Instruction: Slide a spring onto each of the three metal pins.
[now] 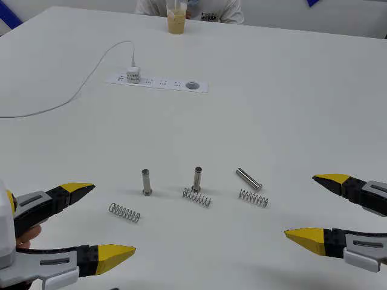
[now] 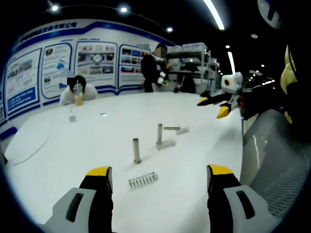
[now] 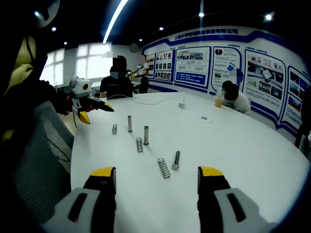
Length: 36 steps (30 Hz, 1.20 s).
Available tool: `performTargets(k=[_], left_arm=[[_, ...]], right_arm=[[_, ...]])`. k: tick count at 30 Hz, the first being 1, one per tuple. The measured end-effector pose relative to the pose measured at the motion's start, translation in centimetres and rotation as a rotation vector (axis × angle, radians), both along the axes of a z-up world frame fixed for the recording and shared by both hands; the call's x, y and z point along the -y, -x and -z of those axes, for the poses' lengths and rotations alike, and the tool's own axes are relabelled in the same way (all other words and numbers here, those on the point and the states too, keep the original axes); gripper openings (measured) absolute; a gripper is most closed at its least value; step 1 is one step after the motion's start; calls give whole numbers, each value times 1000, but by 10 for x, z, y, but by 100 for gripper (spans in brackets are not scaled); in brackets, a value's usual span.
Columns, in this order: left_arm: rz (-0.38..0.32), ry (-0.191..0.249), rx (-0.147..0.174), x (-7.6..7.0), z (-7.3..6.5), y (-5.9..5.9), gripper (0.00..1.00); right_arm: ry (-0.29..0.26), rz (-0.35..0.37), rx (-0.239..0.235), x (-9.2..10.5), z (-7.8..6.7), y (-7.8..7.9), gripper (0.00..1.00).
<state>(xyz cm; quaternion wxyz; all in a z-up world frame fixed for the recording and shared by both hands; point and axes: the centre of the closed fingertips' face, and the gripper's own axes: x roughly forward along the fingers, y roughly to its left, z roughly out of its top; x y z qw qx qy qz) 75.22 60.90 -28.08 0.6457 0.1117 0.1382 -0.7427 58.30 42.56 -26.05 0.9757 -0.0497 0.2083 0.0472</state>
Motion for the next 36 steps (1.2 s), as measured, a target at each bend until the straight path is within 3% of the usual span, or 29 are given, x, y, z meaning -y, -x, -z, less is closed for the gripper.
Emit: performTargets(k=[24, 36], left_arm=[[7, 15, -4, 6, -3, 0, 82], [1, 20, -7, 6, -3, 0, 82]], right_arm=[[12, 32, -21, 12, -4, -3, 65], [26, 21, -44, 22, -10, -25, 60]])
